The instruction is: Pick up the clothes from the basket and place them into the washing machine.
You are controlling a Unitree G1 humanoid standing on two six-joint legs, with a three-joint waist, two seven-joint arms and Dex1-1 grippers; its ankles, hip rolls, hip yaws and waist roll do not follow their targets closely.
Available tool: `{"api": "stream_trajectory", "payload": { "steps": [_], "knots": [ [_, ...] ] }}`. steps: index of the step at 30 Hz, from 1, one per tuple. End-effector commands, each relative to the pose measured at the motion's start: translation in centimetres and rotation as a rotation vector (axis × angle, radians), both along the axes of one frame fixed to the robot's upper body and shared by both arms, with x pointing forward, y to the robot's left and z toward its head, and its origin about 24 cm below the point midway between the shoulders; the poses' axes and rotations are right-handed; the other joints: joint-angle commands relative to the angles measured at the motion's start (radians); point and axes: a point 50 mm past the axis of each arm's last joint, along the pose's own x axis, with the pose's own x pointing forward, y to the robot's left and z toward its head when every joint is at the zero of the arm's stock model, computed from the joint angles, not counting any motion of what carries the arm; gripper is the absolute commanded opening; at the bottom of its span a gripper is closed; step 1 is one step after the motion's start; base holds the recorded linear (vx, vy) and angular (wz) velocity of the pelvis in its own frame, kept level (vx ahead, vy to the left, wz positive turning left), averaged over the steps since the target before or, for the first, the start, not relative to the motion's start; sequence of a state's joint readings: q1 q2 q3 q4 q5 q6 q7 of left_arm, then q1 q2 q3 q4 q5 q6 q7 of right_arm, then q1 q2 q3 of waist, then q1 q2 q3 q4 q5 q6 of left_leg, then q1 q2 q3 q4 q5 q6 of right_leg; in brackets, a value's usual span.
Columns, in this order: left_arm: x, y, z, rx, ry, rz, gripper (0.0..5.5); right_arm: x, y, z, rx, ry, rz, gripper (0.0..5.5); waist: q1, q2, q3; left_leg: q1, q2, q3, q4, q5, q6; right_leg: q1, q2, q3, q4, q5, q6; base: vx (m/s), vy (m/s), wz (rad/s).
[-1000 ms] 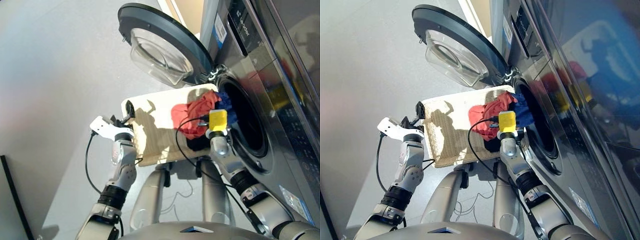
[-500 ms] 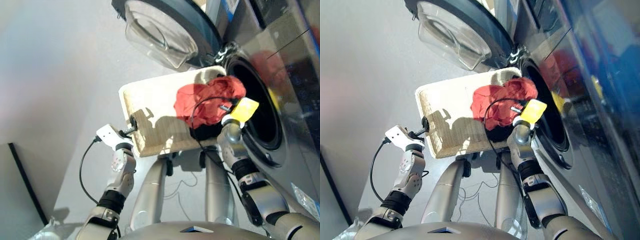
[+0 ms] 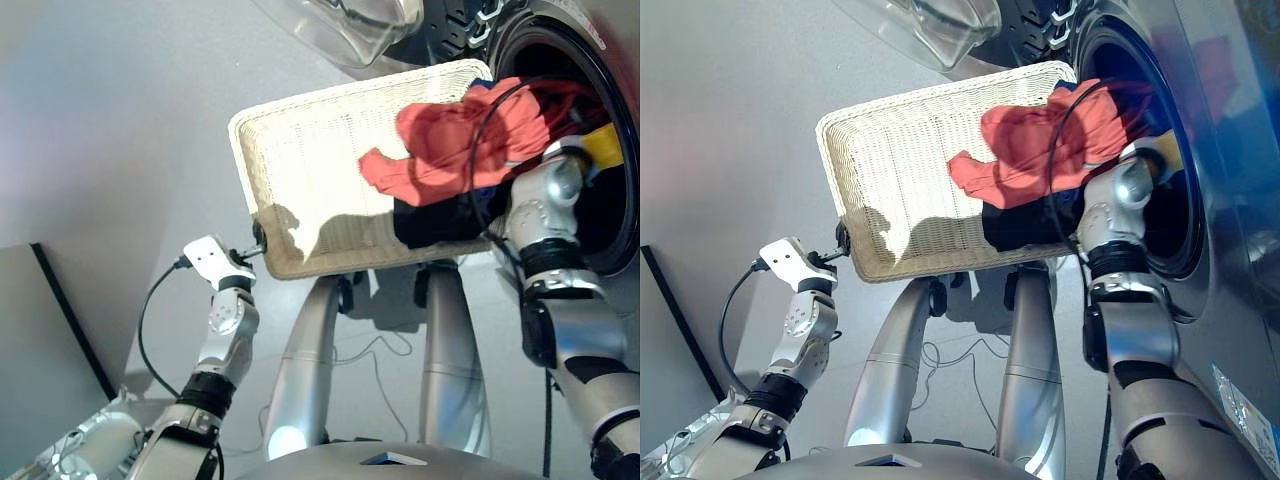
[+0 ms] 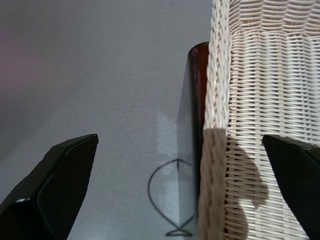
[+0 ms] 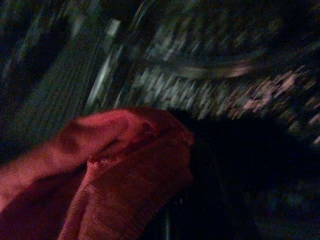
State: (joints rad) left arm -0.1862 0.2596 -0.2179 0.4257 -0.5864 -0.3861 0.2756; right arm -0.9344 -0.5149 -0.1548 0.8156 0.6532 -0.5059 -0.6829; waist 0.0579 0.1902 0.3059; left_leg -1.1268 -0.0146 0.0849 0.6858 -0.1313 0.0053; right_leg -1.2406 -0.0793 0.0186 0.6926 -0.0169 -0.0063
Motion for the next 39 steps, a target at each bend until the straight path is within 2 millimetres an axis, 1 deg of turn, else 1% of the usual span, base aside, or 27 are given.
{"api": "stream_trajectory", "payload": {
  "steps": [1, 2, 3, 4, 6, 7, 8, 9, 11, 14, 15, 16, 18, 19, 23, 25, 28, 29, 30, 32, 33, 34, 37, 39],
  "knots": [
    [-0.3, 2.0, 0.3, 0.075, -0.026, 0.034, 5.5, -3.7, -3.5, 4.5, 0.006, -0.276, -0.191, 0.0, -0.019, 0.015, -0.027, 0.019, 0.01, -0.025, 0.019, -0.045, 0.016, 0.052, 0.013, -0.013, 0.047, -0.089, 0.056, 0.0, 0.0, 0.0],
    [-0.3, 2.0, 0.2, 0.075, -0.021, 0.035, 5.5, -3.7, -3.8, 4.1, 0.024, -0.266, -0.196, 0.0, -0.022, 0.013, -0.029, 0.022, 0.009, -0.025, 0.015, -0.045, 0.017, 0.055, 0.014, -0.012, 0.042, -0.088, 0.056, 0.0, 0.0, 0.0],
    [-0.3, 2.2, 0.0, 0.072, -0.012, 0.043, 5.5, -3.5, -4.3, 2.9, 0.015, -0.189, -0.2, 0.0, -0.027, 0.009, -0.033, 0.029, 0.009, -0.025, 0.007, -0.045, 0.017, 0.062, 0.015, -0.013, 0.032, -0.086, 0.056, 0.0, 0.0, 0.0],
    [-0.3, 2.3, 0.0, 0.071, -0.013, 0.049, 5.5, -3.3, -4.2, 2.5, -0.003, -0.161, -0.176, 0.0, -0.029, 0.006, -0.033, 0.033, 0.01, -0.023, 0.001, -0.044, 0.016, 0.067, 0.015, -0.012, 0.024, -0.083, 0.056, 0.0, 0.0, 0.0],
    [-0.3, 2.6, 0.1, 0.065, -0.019, 0.055, 5.5, -2.3, -4.1, 0.4, -0.092, 0.002, -0.099, 0.0, -0.039, -0.005, -0.034, 0.044, 0.013, -0.021, -0.017, -0.039, 0.013, 0.081, 0.015, -0.013, -0.001, -0.07, 0.057, 0.0, 0.0, 0.0],
    [-0.3, 2.6, 0.1, 0.062, -0.019, 0.057, 5.5, -1.9, -3.7, -0.3, -0.092, 0.018, -0.063, 0.22, -0.042, -0.007, -0.034, 0.05, 0.015, -0.021, -0.027, -0.036, 0.013, 0.087, 0.015, -0.015, -0.011, -0.067, 0.057, 0.0, 0.0, 0.0],
    [-0.3, 2.6, 0.1, 0.056, -0.017, 0.061, 5.5, -1.5, -3.2, -1.1, -0.088, 0.041, -0.032, 2.78, -0.043, -0.01, -0.035, 0.057, 0.015, -0.021, -0.041, -0.034, 0.012, 0.093, 0.016, -0.016, -0.022, -0.064, 0.056, 0.0, 0.0, 0.0],
    [-0.2, 2.4, 0.0, 0.044, -0.017, 0.059, 5.5, -0.9, -2.4, -2.7, -0.107, 0.107, 0.03, 5.5, -0.044, -0.014, -0.037, 0.065, 0.016, -0.019, -0.058, -0.027, 0.009, 0.104, 0.016, -0.02, -0.041, -0.058, 0.056, 0.0, 0.0, 0.0],
    [-0.2, 2.5, 0.1, 0.042, -0.023, 0.057, 5.5, -0.2, -1.3, -3.9, -0.145, 0.162, 0.108, 5.5, -0.047, -0.019, -0.039, 0.075, 0.017, -0.018, -0.077, -0.02, 0.006, 0.116, 0.016, -0.022, -0.059, -0.05, 0.056, 0.0, 0.0, 0.0],
    [-0.2, 2.6, 0.2, 0.051, -0.029, 0.04, 5.5, 0.9, 1.4, -5.8, -0.304, 0.29, 0.275, 5.5, -0.049, -0.029, -0.041, 0.095, 0.017, -0.017, -0.111, -0.003, 0.001, 0.146, 0.014, -0.029, -0.098, -0.036, 0.058, 0.0, 0.0, 0.0],
    [-0.3, 2.6, 0.0, 0.053, -0.023, 0.034, 5.5, 1.1, 2.2, -6.5, -0.335, 0.317, 0.334, 5.5, -0.049, -0.034, -0.04, 0.104, 0.017, -0.016, -0.124, 0.003, -0.001, 0.156, 0.014, -0.031, -0.109, -0.031, 0.058, 0.0, 0.0, 0.0],
    [-0.4, 2.7, -0.1, 0.052, -0.015, 0.038, 5.5, 1.2, 2.6, -7.0, -0.348, 0.337, 0.367, 5.5, -0.048, -0.039, -0.04, 0.11, 0.016, -0.017, -0.132, 0.008, -0.002, 0.163, 0.014, -0.035, -0.117, -0.027, 0.059, 0.0, 0.0, 0.0],
    [-0.5, 2.9, -0.4, 0.05, -0.002, 0.031, 5.5, 1.5, 4.5, -8.2, -0.437, 0.396, 0.481, 5.5, -0.048, -0.048, -0.039, 0.122, 0.015, -0.021, -0.148, 0.017, -0.004, 0.18, 0.013, -0.041, -0.137, -0.022, 0.059, 0.0, 0.0, 0.0],
    [-0.5, 3.0, -0.6, 0.047, 0.004, 0.032, 5.5, 1.5, 5.1, -8.9, -0.449, 0.416, 0.515, 5.5, -0.048, -0.055, -0.039, 0.126, 0.014, -0.023, -0.154, 0.021, -0.004, 0.188, 0.014, -0.044, -0.144, -0.019, 0.06, 0.0, 0.0, 0.0],
    [-0.6, 3.0, -1.2, 0.025, 0.028, 0.018, 5.5, 1.6, 8.1, -11.5, -0.613, 0.546, 0.699, 5.5, -0.047, -0.071, -0.041, 0.147, 0.012, -0.032, -0.184, 0.039, -0.01, 0.217, 0.011, -0.059, -0.177, -0.007, 0.062, 0.002, -0.013, 0.011],
    [-0.6, 2.9, -1.5, 0.015, 0.037, 0.016, 5.5, 1.6, 9.2, -12.7, -0.655, 0.6, 0.744, 5.5, -0.045, -0.079, -0.041, 0.154, 0.01, -0.038, -0.189, 0.044, -0.01, 0.227, 0.012, -0.064, -0.183, -0.007, 0.063, 0.0, 0.0, 0.0],
    [-0.5, 2.4, -2.0, -0.033, 0.054, 0.016, 5.5, 1.2, 11.8, -15.2, -0.74, 0.7, 0.846, 5.5, -0.039, -0.095, -0.044, 0.172, 0.006, -0.051, -0.2, 0.048, -0.01, 0.25, 0.011, -0.077, -0.193, -0.009, 0.063, 0.0, 0.0, 0.0],
    [-0.5, 2.4, -2.0, -0.034, 0.054, 0.017, 5.5, 1.2, 11.8, -15.2, -0.74, 0.7, 0.846, 5.5, -0.039, -0.095, -0.043, 0.172, 0.006, -0.051, -0.2, 0.048, -0.01, 0.251, 0.011, -0.078, -0.193, -0.009, 0.063, 0.0, 0.0, 0.0],
    [-0.5, 2.2, -2.3, -0.05, 0.065, 0.017, 5.5, 1.0, 12.3, -16.2, -0.736, 0.733, 0.873, 5.5, -0.037, -0.1, -0.047, 0.179, 0.006, -0.054, -0.206, 0.05, -0.01, 0.26, 0.01, -0.081, -0.201, -0.007, 0.063, 0.0, 0.0, 0.0],
    [-0.3, 2.1, -2.4, -0.057, 0.071, 0.019, 5.5, 0.7, 13.0, -17.3, -0.744, 0.772, 0.892, 5.5, -0.034, -0.108, -0.046, 0.194, 0.005, -0.062, -0.226, 0.057, -0.012, 0.279, 0.007, -0.087, -0.218, -0.005, 0.065, 0.0, 0.0, 0.0],
    [-0.2, 1.9, -2.4, -0.06, 0.074, 0.015, 5.5, 0.4, 13.2, -18.3, -0.728, 0.811, 0.902, 5.5, -0.033, -0.112, -0.046, 0.201, 0.004, -0.065, -0.235, 0.06, -0.012, 0.287, 0.005, -0.091, -0.226, -0.004, 0.067, 0.0, 0.0, 0.0],
    [-0.1, 1.8, -2.5, -0.057, 0.078, 0.011, 5.5, 0.3, 13.2, -18.9, -0.718, 0.842, 0.904, 5.5, -0.03, -0.116, -0.044, 0.21, 0.004, -0.067, -0.244, 0.063, -0.014, 0.297, 0.004, -0.092, -0.233, -0.003, 0.068, 0.0, 0.0, 0.0],
    [0.1, 1.4, -2.4, -0.06, 0.078, -0.005, 5.5, -0.3, 13.7, -20.7, -0.734, 0.94, 0.919, 5.5, -0.026, -0.118, -0.037, 0.219, -0.001, -0.071, -0.257, 0.071, -0.014, 0.307, 0.002, -0.097, -0.242, -0.002, 0.068, 0.0, 0.0, 0.0],
    [0.2, 1.2, -2.2, -0.062, 0.073, -0.012, 5.5, -0.5, 13.8, -21.3, -0.745, 0.975, 0.912, 5.5, -0.024, -0.116, -0.031, 0.212, -0.004, -0.073, -0.252, 0.071, -0.012, 0.297, 0.004, -0.099, -0.231, -0.005, 0.066, 0.0, 0.0, 0.0]
  ]
}}
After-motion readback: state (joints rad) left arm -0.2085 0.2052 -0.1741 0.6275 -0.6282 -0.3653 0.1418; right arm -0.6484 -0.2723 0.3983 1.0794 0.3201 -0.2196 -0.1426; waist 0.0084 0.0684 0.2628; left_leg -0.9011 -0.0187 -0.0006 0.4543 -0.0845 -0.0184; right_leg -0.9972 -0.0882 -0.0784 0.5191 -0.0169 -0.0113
